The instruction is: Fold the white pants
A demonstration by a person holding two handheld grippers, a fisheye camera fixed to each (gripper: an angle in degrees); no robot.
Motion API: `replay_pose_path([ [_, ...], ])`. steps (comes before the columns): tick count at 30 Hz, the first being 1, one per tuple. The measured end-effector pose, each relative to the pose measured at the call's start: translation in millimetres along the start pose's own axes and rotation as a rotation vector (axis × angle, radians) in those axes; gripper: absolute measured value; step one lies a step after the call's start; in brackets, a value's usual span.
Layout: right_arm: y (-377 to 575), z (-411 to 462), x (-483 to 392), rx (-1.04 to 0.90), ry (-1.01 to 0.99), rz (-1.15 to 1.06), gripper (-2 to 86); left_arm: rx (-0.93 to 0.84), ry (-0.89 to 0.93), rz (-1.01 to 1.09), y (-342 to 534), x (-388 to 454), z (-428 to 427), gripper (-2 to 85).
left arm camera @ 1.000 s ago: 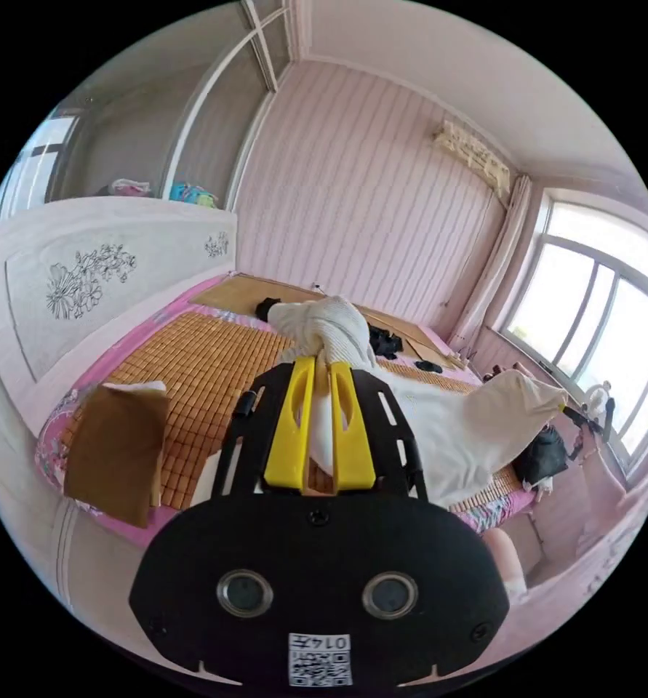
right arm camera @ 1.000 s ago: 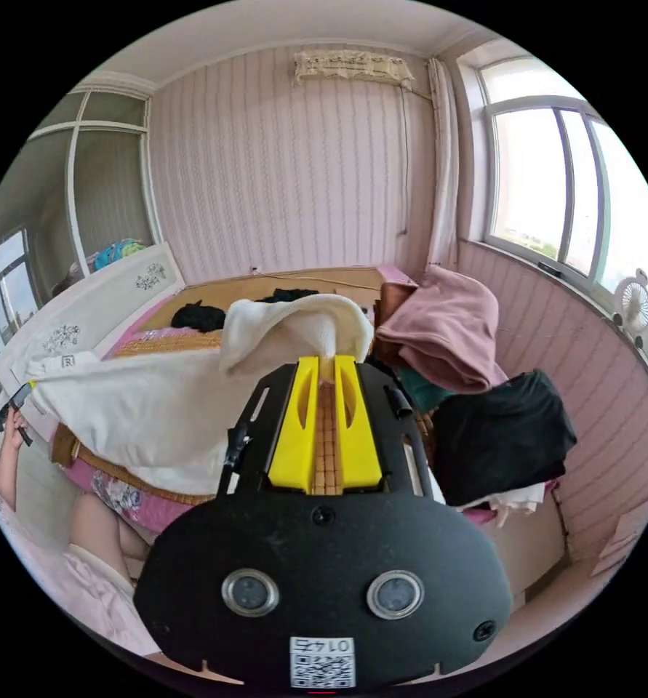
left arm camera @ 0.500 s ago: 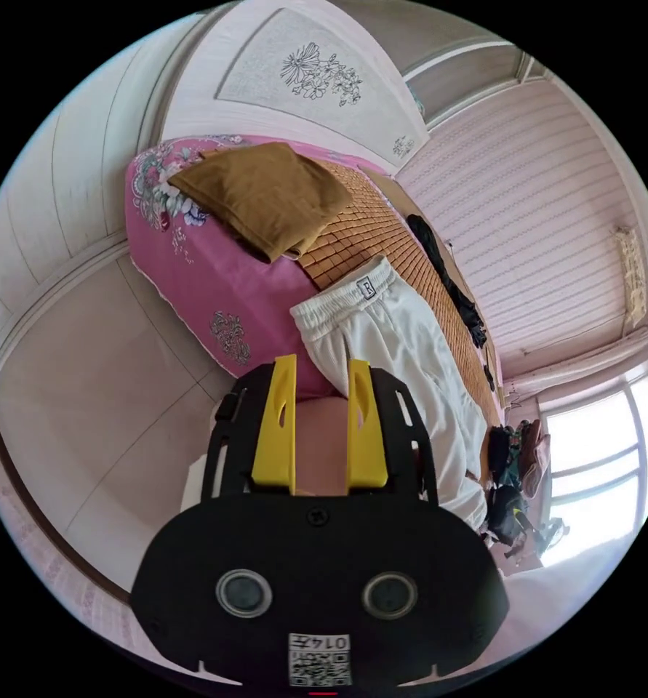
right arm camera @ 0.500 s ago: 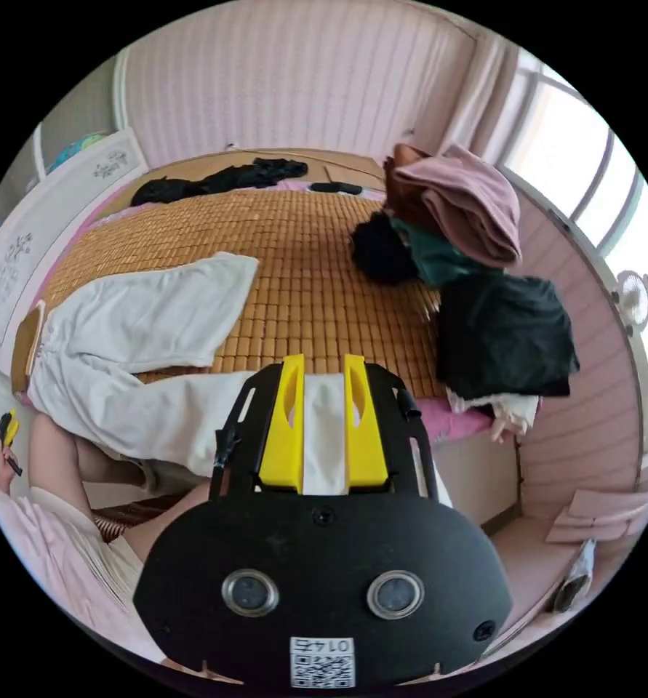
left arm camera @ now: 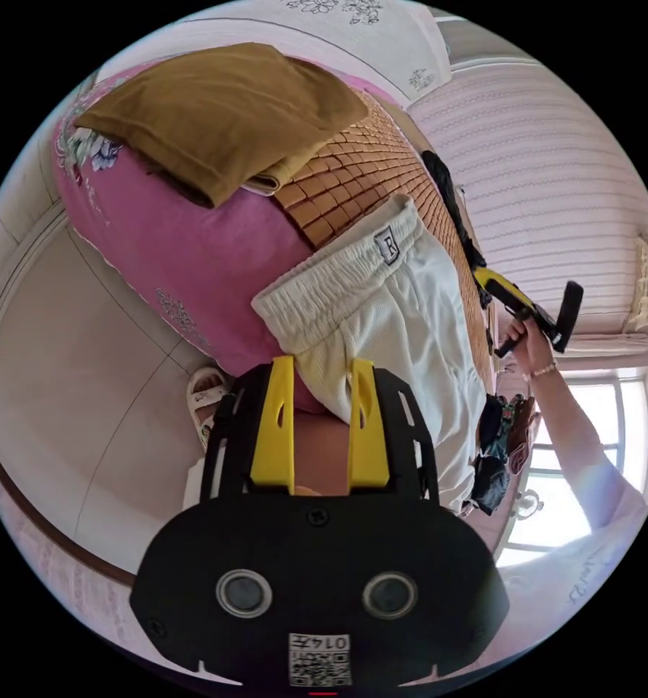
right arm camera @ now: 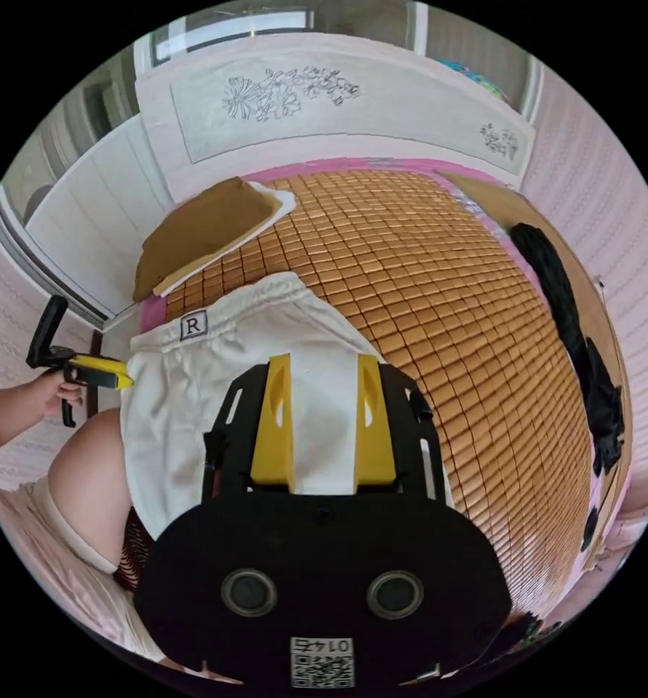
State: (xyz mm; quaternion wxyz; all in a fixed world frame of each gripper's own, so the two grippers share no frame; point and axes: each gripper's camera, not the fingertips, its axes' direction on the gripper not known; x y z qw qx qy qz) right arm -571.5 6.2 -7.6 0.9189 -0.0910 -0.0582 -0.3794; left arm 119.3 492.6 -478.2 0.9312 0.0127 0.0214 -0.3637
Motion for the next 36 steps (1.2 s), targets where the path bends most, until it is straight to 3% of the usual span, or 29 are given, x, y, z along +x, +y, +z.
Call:
replay_pose_path([
  [3, -28, 53, -20, -0.223, 0.054, -0.076, 11.5, 0.026, -0.02, 0.04, 14, 13, -12, 5.5],
  [8, -8, 25, -11, -0.165, 0.009, -0.048, 3.4, 0.168, -0.02, 0.289, 63, 86, -59, 3.7],
  [10, 23, -3, 1, -0.068, 0.007, 0.042, 1.4, 0.2, 0.006, 0.357, 80, 116, -73, 3.4],
  [13, 112, -73, 30, 0.173, -0.059, 0.37, 0.3, 0.255, 0.039, 0.514, 118, 176, -93, 3.2],
  [17, 287, -188, 56, 0.572, -0.143, 0.783, -0.1, 0.289, 0.133, 0.836, 185, 269, -106, 3.0],
  [20, 391, -277, 53, 0.829, -0.029, 0.931, -0.2, 0.256, 0.293, 1.063, 228, 337, -102, 2.6],
  [24, 450, -424, 47, 1.102, 0.232, 0.844, -0.3, 0.292, 0.489, 1.265, 261, 419, -117, 1.9],
  [29, 392, -584, 46, 1.318, 0.279, 0.475, -0.3, 0.602, 0.696, 1.245, 237, 491, -221, 1.5],
  [32, 309, -609, 44, 1.235, 0.222, 0.249, -0.3, 0.777, 0.684, 1.179, 222, 473, -267, 1.8],
  [36, 213, -505, 49, 0.956, 0.137, 0.198, -0.3, 0.79, 0.512, 1.034, 207, 413, -259, 2.3],
])
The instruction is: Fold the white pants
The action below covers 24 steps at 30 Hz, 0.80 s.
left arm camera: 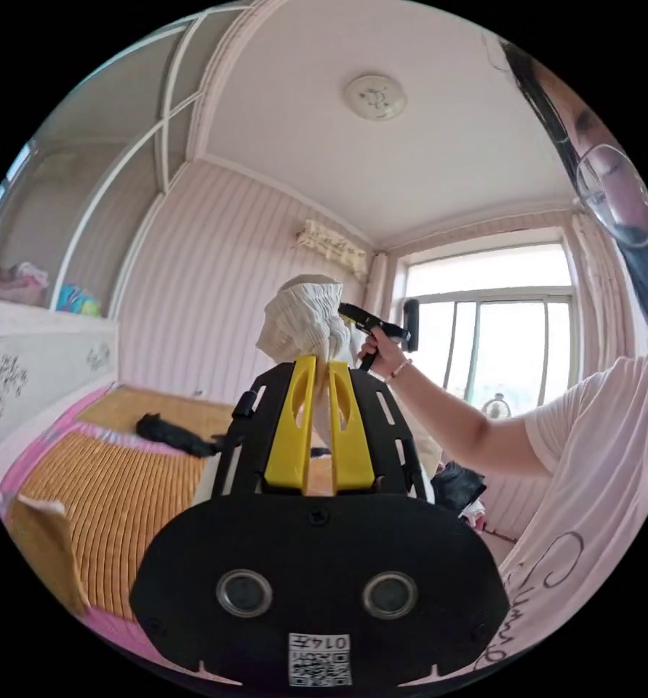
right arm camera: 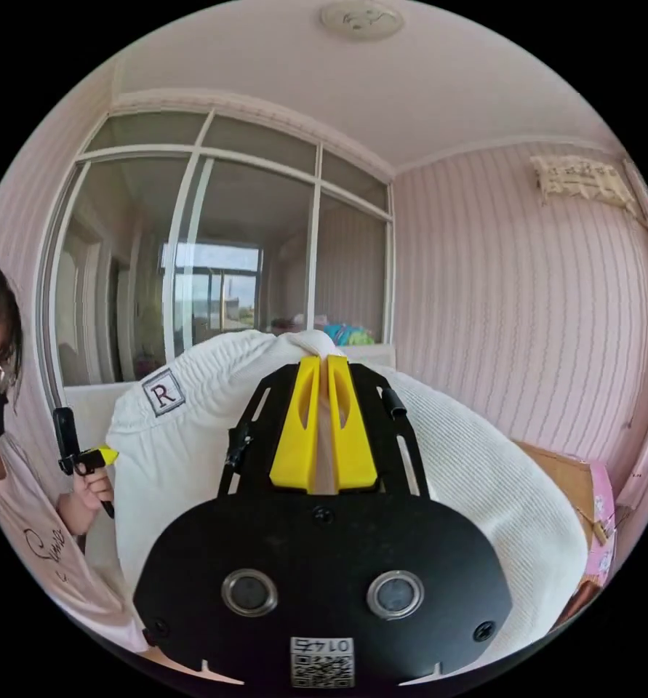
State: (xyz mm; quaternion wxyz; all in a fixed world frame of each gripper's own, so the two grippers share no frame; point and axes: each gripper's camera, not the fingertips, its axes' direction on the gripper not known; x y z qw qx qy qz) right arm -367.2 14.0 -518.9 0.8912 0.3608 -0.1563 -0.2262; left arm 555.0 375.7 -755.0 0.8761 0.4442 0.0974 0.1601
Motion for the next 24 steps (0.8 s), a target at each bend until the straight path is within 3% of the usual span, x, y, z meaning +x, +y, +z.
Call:
replay_pose_path([
  [2, 47, 56, -5, -0.108, -0.053, 0.05, -0.3, -0.158, -0.17, -0.09, 59, -37, -11, 2.5],
  [6, 183, 162, -30, -0.43, -0.071, 0.175, -0.1, -0.395, -0.34, -0.331, 166, -95, -25, 2.2],
  [10, 270, 196, -26, -0.61, -0.089, 0.377, 0.0, -0.59, -0.462, -0.41, 237, -122, -30, 1.9],
  [13, 268, 199, -25, -0.553, -0.131, 0.407, 0.2, -0.556, -0.452, -0.442, 244, -139, -35, 1.9],
  [17, 189, 236, -55, -0.517, -0.172, 0.141, 0.6, -0.41, -0.481, -0.444, 204, -170, -47, 2.4],
  [20, 153, 281, -78, -0.477, -0.264, 0.141, 1.4, -0.316, -0.573, -0.474, 186, -203, -66, 3.7],
  [24, 183, 317, -112, -0.575, -0.217, 0.162, 1.0, -0.421, -0.757, -0.573, 216, -263, -78, 6.4],
])
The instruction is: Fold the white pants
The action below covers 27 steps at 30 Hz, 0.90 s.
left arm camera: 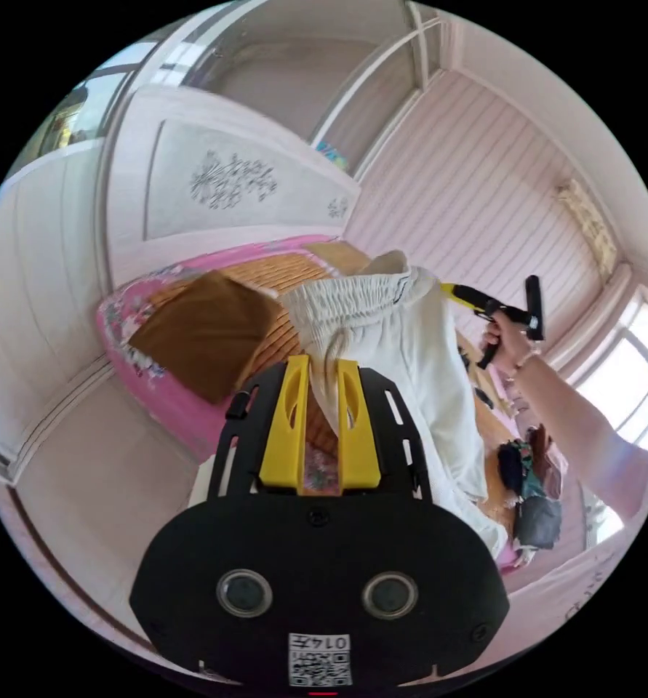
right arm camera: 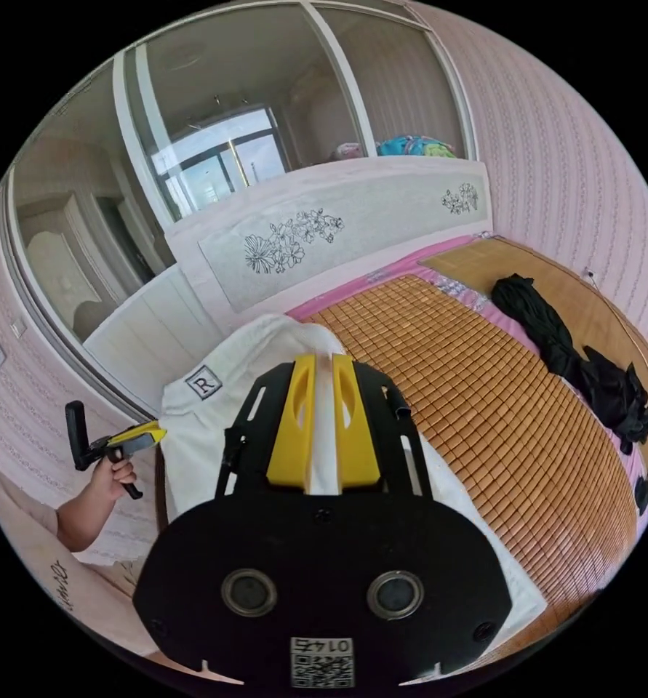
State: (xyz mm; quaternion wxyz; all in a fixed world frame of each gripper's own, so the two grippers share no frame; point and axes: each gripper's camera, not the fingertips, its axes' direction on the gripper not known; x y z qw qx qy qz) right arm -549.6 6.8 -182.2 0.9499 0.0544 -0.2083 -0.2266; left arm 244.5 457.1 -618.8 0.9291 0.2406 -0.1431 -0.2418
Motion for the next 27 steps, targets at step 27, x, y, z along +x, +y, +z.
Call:
replay_pose_path([
  [27, 411, -158, 225, -0.237, 0.56, 0.762, 4.3, -0.735, 0.066, 0.486, 87, 205, 445, 7.4],
])
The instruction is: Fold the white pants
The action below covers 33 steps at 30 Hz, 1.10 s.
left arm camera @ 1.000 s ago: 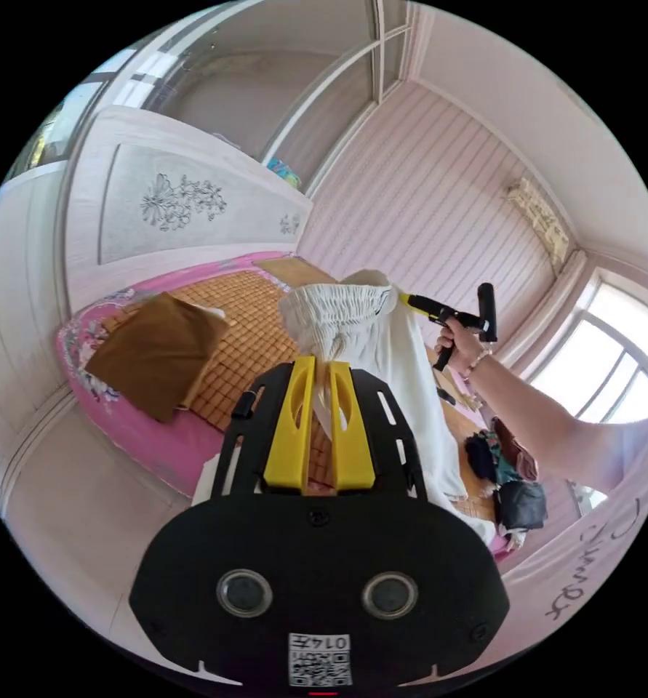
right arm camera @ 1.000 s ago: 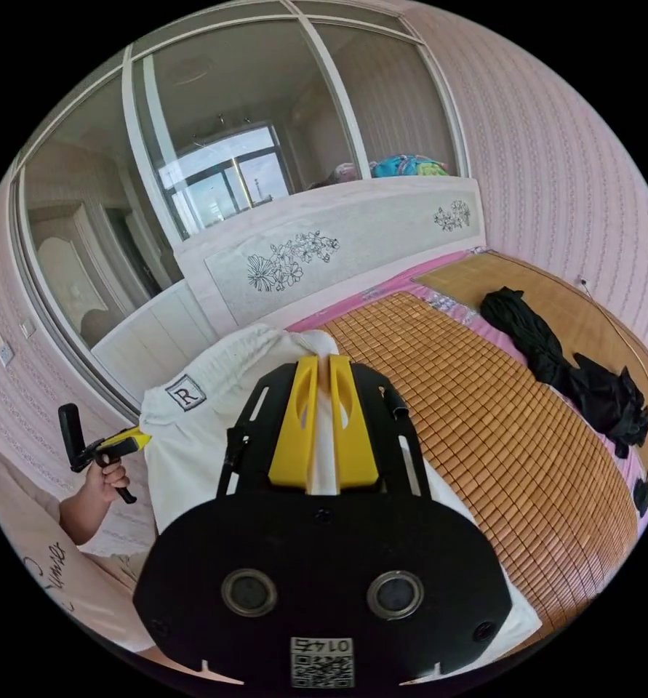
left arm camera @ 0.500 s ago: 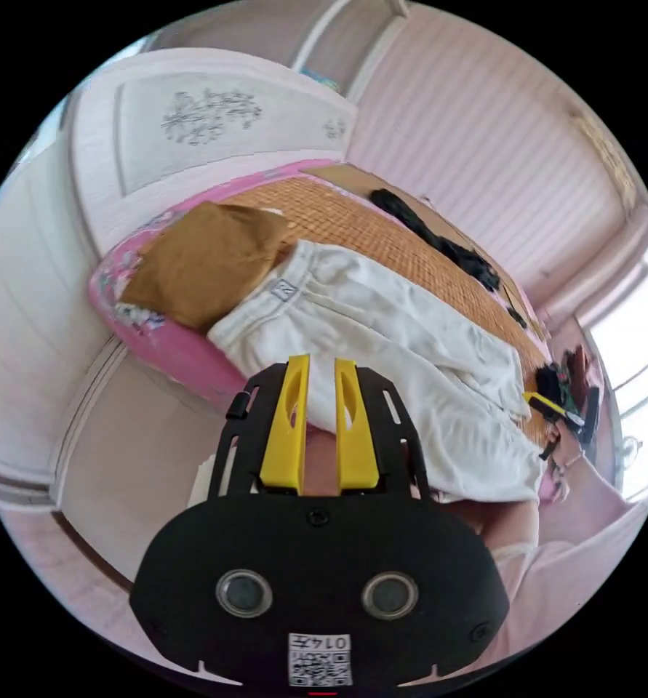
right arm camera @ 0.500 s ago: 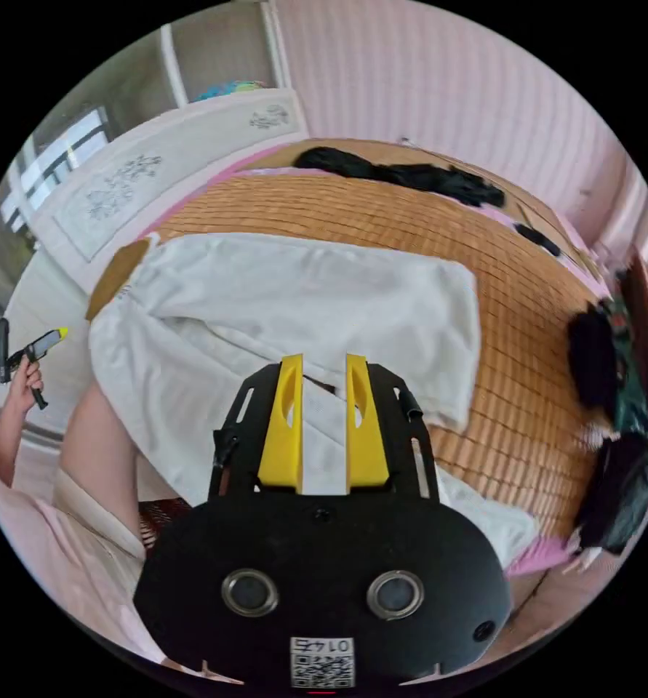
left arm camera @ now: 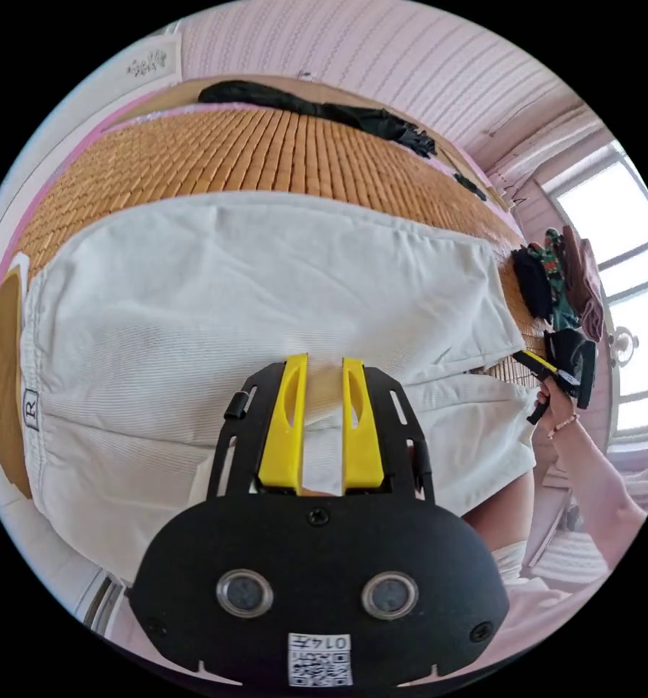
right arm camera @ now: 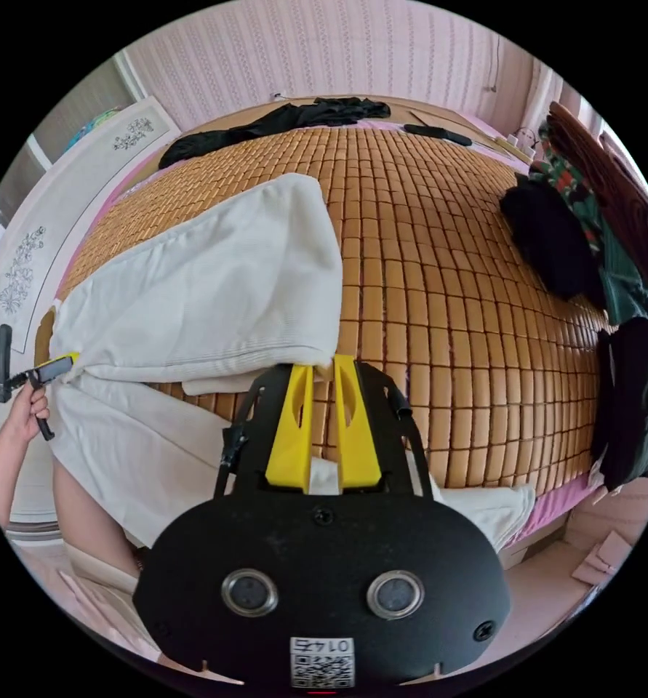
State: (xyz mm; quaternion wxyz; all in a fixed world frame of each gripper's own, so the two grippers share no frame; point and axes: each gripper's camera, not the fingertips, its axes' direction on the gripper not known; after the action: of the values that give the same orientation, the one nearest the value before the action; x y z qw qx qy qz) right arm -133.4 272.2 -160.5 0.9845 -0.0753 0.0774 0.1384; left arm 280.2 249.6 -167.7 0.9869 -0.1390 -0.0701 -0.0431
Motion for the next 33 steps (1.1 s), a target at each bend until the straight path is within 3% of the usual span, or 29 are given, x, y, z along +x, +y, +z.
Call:
replay_pose_path([
  [4, -41, -83, -7, 0.234, -0.029, -0.192, 3.0, -0.057, 0.055, -0.075, -17, -18, 32, 5.4],
  [6, -42, -159, -46, 0.428, 0.045, -0.515, 2.7, -0.07, 0.078, -0.061, -21, -20, 40, 5.2],
  [9, -3, -202, -82, 0.507, 0.1, -0.806, 3.2, -0.066, 0.069, -0.025, -21, -18, 51, 4.9],
  [11, 17, -186, -77, 0.38, 0.138, -0.786, 4.0, -0.042, 0.029, 0.024, -18, -12, 59, 4.9],
  [16, 62, -104, -14, 0.018, -0.056, -0.517, 6.1, -0.027, 0.049, 0.039, -18, -13, 72, 5.2],
  [20, 80, -87, 33, 0.107, -0.138, -0.145, 11.8, -0.043, 0.029, 0.084, -20, -10, 88, 5.1],
  [24, 67, -59, 37, 0.094, -0.042, -0.016, 14.5, -0.045, 0.001, 0.094, -24, -6, 101, 5.0],
  [29, 33, -51, 50, 0.015, -0.14, 0.028, 6.6, -0.043, 0.015, 0.085, -24, -8, 114, 4.9],
  [31, 16, -98, 50, 0.161, -0.141, -0.063, 5.1, -0.051, 0.018, 0.085, -25, -8, 118, 4.9],
  [33, 2, -183, 14, 0.381, -0.094, -0.394, 4.1, -0.057, 0.018, 0.088, -26, -6, 122, 4.8],
])
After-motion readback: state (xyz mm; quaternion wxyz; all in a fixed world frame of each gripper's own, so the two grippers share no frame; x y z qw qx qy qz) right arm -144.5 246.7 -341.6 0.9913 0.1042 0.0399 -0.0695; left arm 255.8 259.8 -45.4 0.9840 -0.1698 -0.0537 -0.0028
